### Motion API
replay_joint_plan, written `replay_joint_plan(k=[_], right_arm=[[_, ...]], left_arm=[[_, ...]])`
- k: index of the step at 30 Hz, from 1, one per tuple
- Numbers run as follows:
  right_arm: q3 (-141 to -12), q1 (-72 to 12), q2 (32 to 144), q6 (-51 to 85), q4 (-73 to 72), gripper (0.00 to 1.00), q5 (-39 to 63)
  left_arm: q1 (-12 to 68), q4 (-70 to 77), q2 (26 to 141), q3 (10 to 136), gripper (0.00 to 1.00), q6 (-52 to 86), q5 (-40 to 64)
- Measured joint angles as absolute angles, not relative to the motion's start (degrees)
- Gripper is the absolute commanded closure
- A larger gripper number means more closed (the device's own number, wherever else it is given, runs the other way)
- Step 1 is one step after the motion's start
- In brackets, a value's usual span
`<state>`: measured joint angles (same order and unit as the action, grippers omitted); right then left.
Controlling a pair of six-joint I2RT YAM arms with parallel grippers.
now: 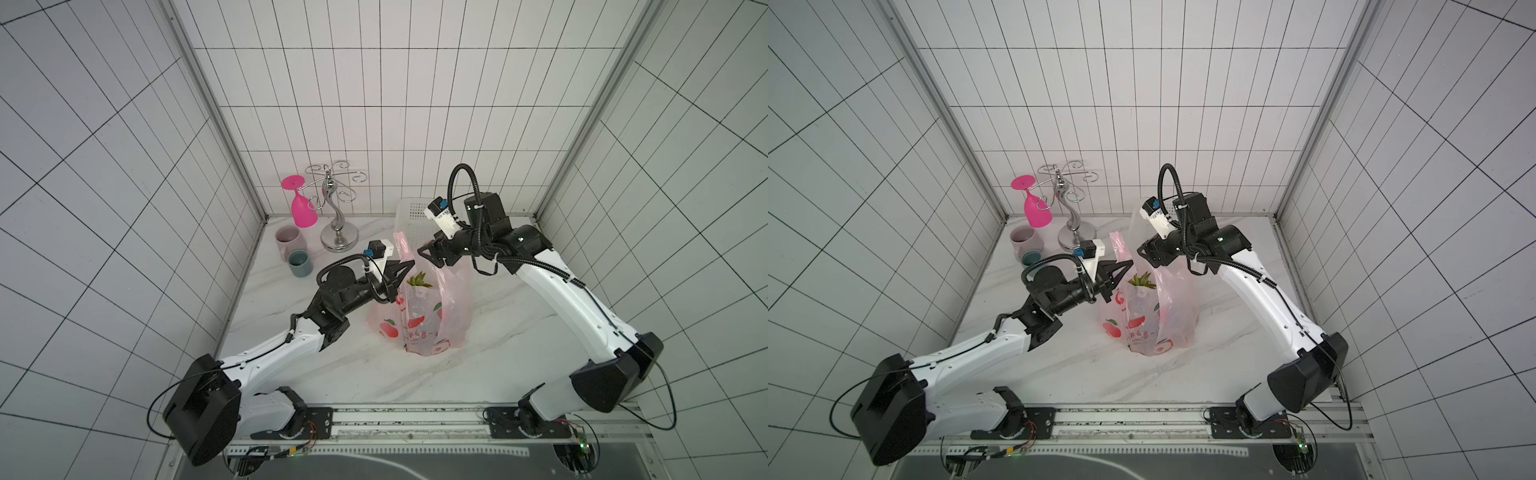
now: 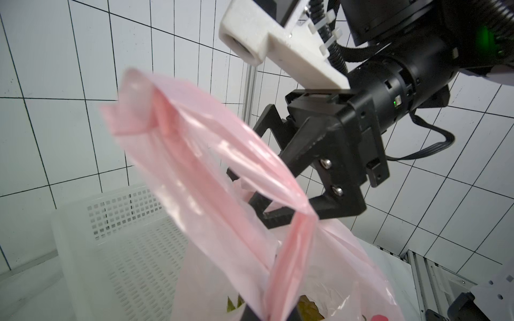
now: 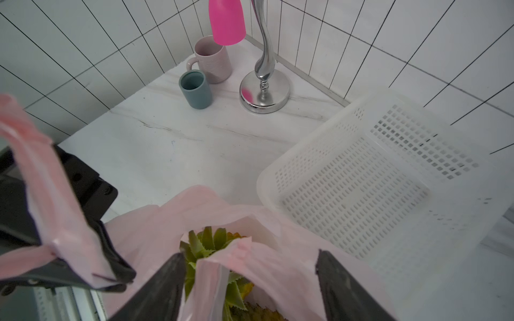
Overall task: Place the pineapple into a plastic bag & tie a knot
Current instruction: Cross the plastic bag at the center of the board.
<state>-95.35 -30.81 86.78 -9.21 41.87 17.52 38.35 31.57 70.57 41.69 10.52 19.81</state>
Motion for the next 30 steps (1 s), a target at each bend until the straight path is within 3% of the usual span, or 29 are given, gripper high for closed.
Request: replay_joint_plan(k=[4, 6, 14, 25, 30], right_arm=[[-95.35, -30.81, 86.63, -8.91, 42.68, 0.88, 15.31], [-95.35, -30.81, 86.35, -8.47, 42.83, 1.0, 14.66], [-95.37, -30.81, 82.43, -6.7, 40.66, 1.0, 15.38], [-95.2, -29.8, 79.61, -2.98, 31.9, 1.0, 34.92], [-84.23, -29.63, 73.45, -0.08, 23.38, 1.0, 42.41]], left_arm=[[38.35, 31.55, 70.57, 41.67, 1.0, 10.55, 19.81], [38.35, 31.51, 70.57, 41.69, 1.0, 10.55, 19.81], [38.35, 26.33, 67.7, 42.15, 1.0, 9.89, 19.81], [38.3, 5.87, 63.92, 51.81, 1.0, 6.2, 24.03], [36.97, 0.84, 64.47, 52.29, 1.0, 5.8, 25.91]])
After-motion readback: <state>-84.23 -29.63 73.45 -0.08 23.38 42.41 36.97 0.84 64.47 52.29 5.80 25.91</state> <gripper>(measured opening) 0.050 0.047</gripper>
